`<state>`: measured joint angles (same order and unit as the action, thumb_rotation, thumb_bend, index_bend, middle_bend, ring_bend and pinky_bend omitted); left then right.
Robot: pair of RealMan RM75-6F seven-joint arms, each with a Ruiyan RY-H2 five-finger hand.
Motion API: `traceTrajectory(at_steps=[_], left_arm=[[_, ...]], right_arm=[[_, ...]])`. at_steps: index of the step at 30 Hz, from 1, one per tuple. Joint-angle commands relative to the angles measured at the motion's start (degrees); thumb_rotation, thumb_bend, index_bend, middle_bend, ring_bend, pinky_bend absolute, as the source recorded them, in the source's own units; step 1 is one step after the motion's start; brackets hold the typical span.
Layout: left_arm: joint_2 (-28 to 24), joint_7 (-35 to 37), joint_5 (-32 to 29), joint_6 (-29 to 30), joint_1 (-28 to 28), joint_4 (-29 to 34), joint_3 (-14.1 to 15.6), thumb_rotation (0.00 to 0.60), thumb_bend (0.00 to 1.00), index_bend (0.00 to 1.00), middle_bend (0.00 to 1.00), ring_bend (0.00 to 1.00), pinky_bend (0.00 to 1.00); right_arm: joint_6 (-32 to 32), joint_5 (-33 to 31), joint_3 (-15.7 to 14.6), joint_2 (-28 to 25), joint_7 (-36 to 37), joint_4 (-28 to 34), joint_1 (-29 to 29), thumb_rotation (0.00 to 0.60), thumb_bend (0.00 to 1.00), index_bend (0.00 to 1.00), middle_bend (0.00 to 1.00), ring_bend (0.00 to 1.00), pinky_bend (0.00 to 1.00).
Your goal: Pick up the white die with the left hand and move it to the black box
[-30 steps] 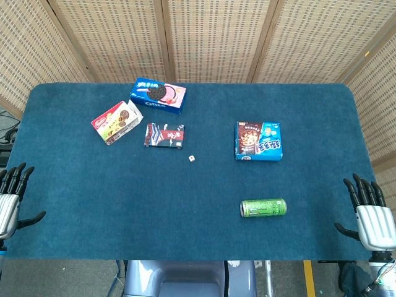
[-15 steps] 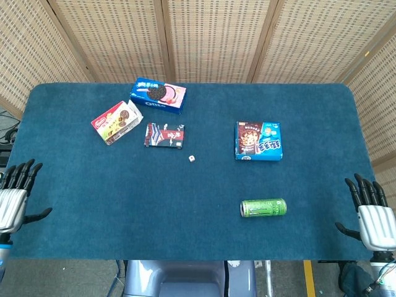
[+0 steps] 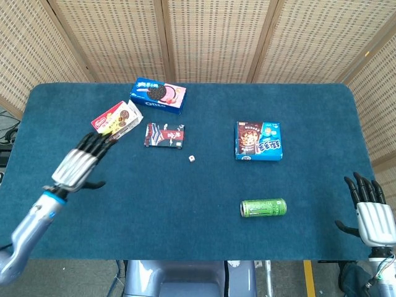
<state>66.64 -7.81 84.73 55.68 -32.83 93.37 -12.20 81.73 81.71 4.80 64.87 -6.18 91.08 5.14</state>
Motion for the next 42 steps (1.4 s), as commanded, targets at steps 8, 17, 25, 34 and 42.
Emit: traceTrajectory(at_steps=[8, 17, 25, 34, 42], left_arm=[[13.91, -10.59, -18.64, -14.23, -17.69, -8.04, -8.27, 0.600, 0.25, 0.34, 0.00, 0.00, 0.00], [25.67, -21.29, -33.79, -16.28, -27.84, -21.56, -7.59, 0.600, 0.31, 0.38, 0.00, 0.00, 0.00], [32.64, -22.57, -39.68, -19.59, -32.35, -33.17, -6.12, 0.600, 0.30, 0.38, 0.00, 0.00, 0.00], [39.46, -21.47, -39.93, -23.68, -35.66, -43.36, -3.51, 0.600, 0.30, 0.38, 0.00, 0.00, 0.00], [44.70, -19.62, -38.70, -24.80, -37.38, -50.06, -2.98, 0.600, 0.30, 0.38, 0.00, 0.00, 0.00]], right_arm=[[-2.71, -1.96, 0.84, 0.11, 0.61, -0.64, 1.43, 0.600, 0.00, 0.00, 0.00, 0.00, 0.00], [-4.97, -3.39, 1.34, -0.10, 2.05, -1.36, 2.51, 0.600, 0.00, 0.00, 0.00, 0.00, 0.00], [-6.21, -4.54, 1.48, 0.07, 2.21, -1.89, 3.02, 0.600, 0.00, 0.00, 0.00, 0.00, 0.00], [-7.38, -6.09, 1.85, 0.17, 2.84, -2.69, 3.47, 0.600, 0.00, 0.00, 0.00, 0.00, 0.00], [-7.77, -6.58, 1.93, 0.01, 4.05, -3.31, 3.50, 0.600, 0.00, 0.00, 0.00, 0.00, 0.00]])
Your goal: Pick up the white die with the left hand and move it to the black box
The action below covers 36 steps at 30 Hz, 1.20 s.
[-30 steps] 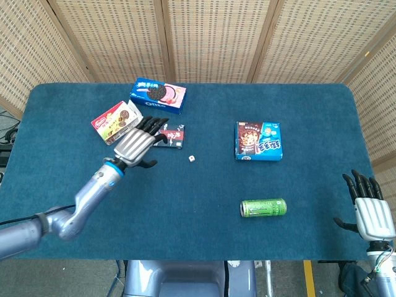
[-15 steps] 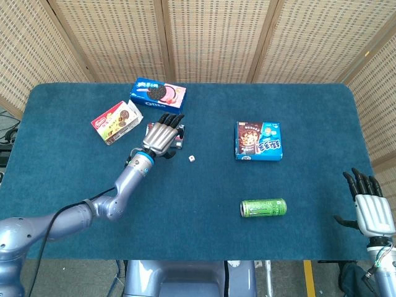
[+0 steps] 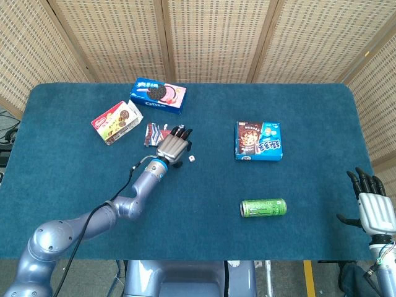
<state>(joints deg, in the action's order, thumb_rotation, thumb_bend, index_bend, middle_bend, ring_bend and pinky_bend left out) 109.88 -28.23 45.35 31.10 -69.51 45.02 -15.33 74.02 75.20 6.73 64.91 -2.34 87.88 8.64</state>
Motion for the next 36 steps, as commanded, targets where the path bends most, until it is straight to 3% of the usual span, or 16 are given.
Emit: traceTrajectory(at_steps=[1, 16, 25, 36], left_arm=[[2.06, 0.90, 1.07, -0.29, -1.03, -2.65, 0.23, 0.600, 0.30, 0.38, 0.00, 0.00, 0.00], [7.70, 2.38, 1.63, -1.78, -3.50, -10.43, -1.03, 0.600, 0.31, 0.38, 0.00, 0.00, 0.00], [9.30, 1.91, 1.87, -1.64, -4.16, -13.18, -1.74, 0.600, 0.34, 0.48, 0.00, 0.00, 0.00], [9.50, 1.41, 1.83, -1.51, -3.98, -14.00, -2.64, 0.600, 0.36, 0.53, 0.00, 0.00, 0.00]], right_arm=[[-0.11, -0.17, 0.02, -0.05, 0.44, -0.21, -0.01, 0.600, 0.00, 0.00, 0.00, 0.00, 0.00], [-0.35, -0.15, -0.01, -0.56, 2.43, -0.64, 0.00, 0.600, 0.00, 0.00, 0.00, 0.00, 0.00], [-0.92, -0.56, 0.03, -0.66, 3.12, -1.00, 0.17, 0.600, 0.00, 0.00, 0.00, 0.00, 0.00], [-1.10, -0.67, 0.02, -0.60, 3.48, -1.36, 0.30, 0.600, 0.00, 0.00, 0.00, 0.00, 0.00]])
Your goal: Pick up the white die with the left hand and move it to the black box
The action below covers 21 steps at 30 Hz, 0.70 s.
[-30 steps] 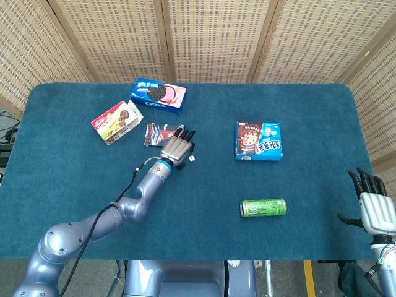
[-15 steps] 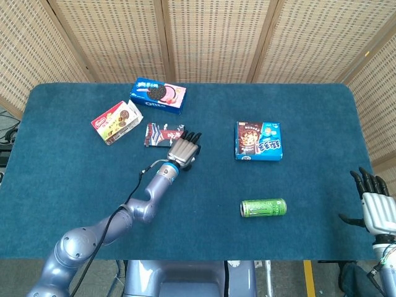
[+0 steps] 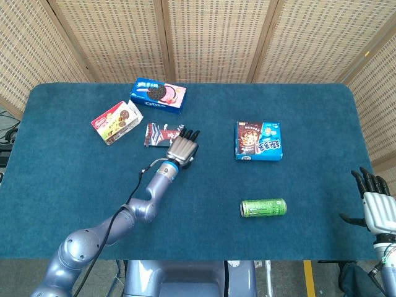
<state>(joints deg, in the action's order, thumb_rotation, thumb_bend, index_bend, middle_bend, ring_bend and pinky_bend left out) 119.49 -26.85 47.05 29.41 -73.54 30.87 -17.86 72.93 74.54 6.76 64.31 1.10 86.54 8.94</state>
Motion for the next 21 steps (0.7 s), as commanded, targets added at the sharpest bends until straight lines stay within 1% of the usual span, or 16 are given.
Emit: traceTrajectory(at_steps=[1, 4, 7, 10, 15, 18, 20, 21], left_arm=[[-0.19, 0.03, 0.20, 0.24, 0.07, 0.26, -0.15, 0.600, 0.36, 0.53, 0.00, 0.00, 0.00], [-0.91, 0.04, 0.49, 0.57, 0.29, 1.32, -0.29, 0.600, 0.36, 0.53, 0.00, 0.00, 0.00], [-2.82, 0.33, 1.22, 1.74, 0.82, 4.18, -0.47, 0.600, 0.36, 0.53, 0.00, 0.00, 0.00], [-6.43, 0.61, 2.02, 3.55, 1.89, 9.49, -0.73, 0.600, 0.36, 0.53, 0.00, 0.00, 0.00], [-15.90, 0.18, 4.14, 7.94, 5.00, 23.07, -0.55, 0.600, 0.36, 0.53, 0.00, 0.00, 0.00], [-23.83, 0.12, 5.58, 11.13, 8.23, 33.81, -0.19, 0.600, 0.36, 0.53, 0.00, 0.00, 0.00], [-31.13, 0.54, 6.75, 13.38, 11.31, 43.49, 0.27, 0.600, 0.36, 0.53, 0.00, 0.00, 0.00], [-33.32, 0.81, 7.13, 14.10, 12.27, 46.12, 0.37, 0.600, 0.35, 0.53, 0.00, 0.00, 0.00]], right_arm=[[-0.04, -0.02, -0.01, 0.01, 0.05, -0.03, 0.02, 0.600, 0.00, 0.00, 0.00, 0.00, 0.00], [-0.18, -0.06, -0.06, 0.01, 0.08, -0.08, 0.06, 0.600, 0.00, 0.00, 0.00, 0.00, 0.00], [-0.22, -0.06, -0.09, -0.01, 0.08, -0.06, 0.09, 0.600, 0.00, 0.00, 0.00, 0.00, 0.00], [-0.19, 0.08, -0.20, -0.01, -0.04, 0.04, 0.09, 0.600, 0.00, 0.00, 0.00, 0.00, 0.00], [-0.06, 0.47, -0.41, 0.04, -0.41, 0.31, 0.12, 0.600, 0.00, 0.00, 0.00, 0.00, 0.00], [0.26, 0.65, -0.49, 0.04, -0.82, 0.59, 0.05, 0.600, 0.00, 0.00, 0.00, 0.00, 0.00], [0.44, 0.77, -0.61, 0.10, -1.27, 0.86, 0.00, 0.600, 0.00, 0.00, 0.00, 0.00, 0.00], [0.46, 0.83, -0.67, 0.13, -1.45, 0.93, 0.00, 0.600, 0.00, 0.00, 0.00, 0.00, 0.00]])
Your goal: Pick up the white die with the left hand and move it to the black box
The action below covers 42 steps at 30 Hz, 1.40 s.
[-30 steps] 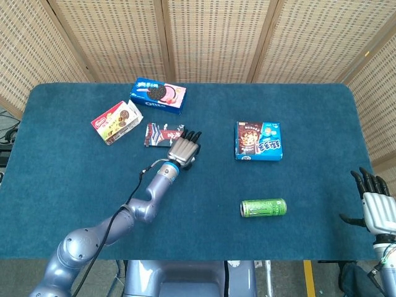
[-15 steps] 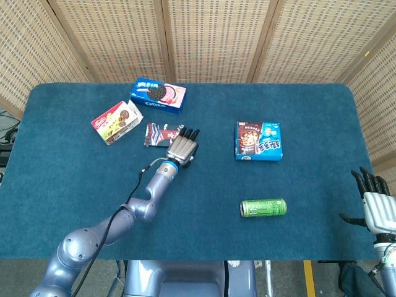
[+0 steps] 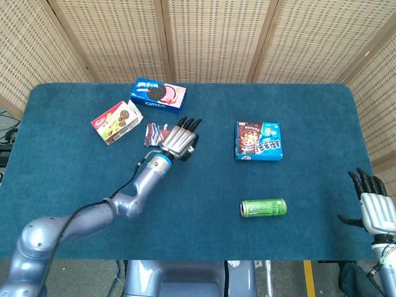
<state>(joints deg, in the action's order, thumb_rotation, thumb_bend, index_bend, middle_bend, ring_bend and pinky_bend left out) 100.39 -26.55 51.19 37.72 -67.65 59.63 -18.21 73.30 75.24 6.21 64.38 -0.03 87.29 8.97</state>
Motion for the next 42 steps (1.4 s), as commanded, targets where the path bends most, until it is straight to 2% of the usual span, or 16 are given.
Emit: traceTrajectory(at_steps=[1, 6, 11, 18, 19, 20, 22, 24, 25, 39, 42], left_arm=[[-17.21, 0.97, 3.67, 6.59, 7.65, 20.86, 0.95, 0.600, 0.35, 0.53, 0.00, 0.00, 0.00], [-28.91, 5.63, 7.70, 9.07, 12.94, 32.61, 1.56, 0.600, 0.35, 0.53, 0.00, 0.00, 0.00], [-34.40, 10.92, 11.75, 10.08, 15.28, 37.30, 1.18, 0.600, 0.35, 0.53, 0.00, 0.00, 0.00], [-37.54, 15.00, 14.83, 11.58, 15.82, 40.06, -0.34, 0.600, 0.33, 0.53, 0.00, 0.00, 0.00], [-37.71, 15.06, 14.88, 11.58, 15.77, 40.26, -0.35, 0.600, 0.32, 0.50, 0.00, 0.00, 0.00], [-37.80, 15.02, 14.96, 11.56, 15.64, 40.49, -0.32, 0.600, 0.31, 0.45, 0.00, 0.00, 0.00], [-37.77, 14.86, 15.00, 11.31, 15.35, 40.63, -0.11, 0.600, 0.26, 0.19, 0.00, 0.00, 0.00], [-37.61, 15.17, 14.83, 10.87, 15.00, 40.79, 0.02, 0.600, 0.22, 0.04, 0.00, 0.00, 0.00], [-37.50, 15.45, 14.88, 10.84, 14.91, 40.87, -0.01, 0.600, 0.22, 0.01, 0.00, 0.00, 0.00], [-38.27, 16.45, 15.73, 13.39, 15.98, 41.42, 0.71, 0.600, 0.22, 0.00, 0.00, 0.00, 0.00], [-40.36, 17.66, 16.63, 15.43, 18.52, 42.57, 1.75, 0.600, 0.16, 0.00, 0.00, 0.00, 0.00]], right_arm=[[0.14, 0.19, -0.15, 0.12, -0.63, 0.25, 0.02, 0.600, 0.00, 0.00, 0.00, 0.00, 0.00], [0.39, 0.46, -0.31, 0.45, -2.01, 0.77, 0.16, 0.600, 0.00, 0.00, 0.00, 0.00, 0.00], [0.53, 0.52, -0.26, 0.61, -3.04, 1.30, 0.38, 0.600, 0.00, 0.00, 0.00, 0.00, 0.00], [0.19, 0.36, -0.22, 0.66, -3.54, 1.67, 0.70, 0.600, 0.00, 0.00, 0.00, 0.00, 0.00], [0.15, 0.33, -0.22, 0.65, -3.50, 1.66, 0.72, 0.600, 0.00, 0.00, 0.00, 0.00, 0.00], [-0.02, 0.30, -0.23, 0.65, -3.44, 1.61, 0.79, 0.600, 0.00, 0.00, 0.00, 0.00, 0.00], [-0.03, 0.30, -0.23, 0.65, -3.38, 1.55, 0.81, 0.600, 0.00, 0.00, 0.00, 0.00, 0.00], [0.08, 0.33, -0.24, 0.61, -3.23, 1.54, 0.76, 0.600, 0.00, 0.00, 0.00, 0.00, 0.00], [0.14, 0.33, -0.23, 0.59, -3.17, 1.52, 0.73, 0.600, 0.00, 0.00, 0.00, 0.00, 0.00], [0.85, 0.39, -0.36, 0.37, -2.62, 1.47, 0.26, 0.600, 0.00, 0.00, 0.00, 0.00, 0.00], [1.08, 0.45, -0.40, 0.29, -2.50, 1.56, 0.11, 0.600, 0.00, 0.00, 0.00, 0.00, 0.00]])
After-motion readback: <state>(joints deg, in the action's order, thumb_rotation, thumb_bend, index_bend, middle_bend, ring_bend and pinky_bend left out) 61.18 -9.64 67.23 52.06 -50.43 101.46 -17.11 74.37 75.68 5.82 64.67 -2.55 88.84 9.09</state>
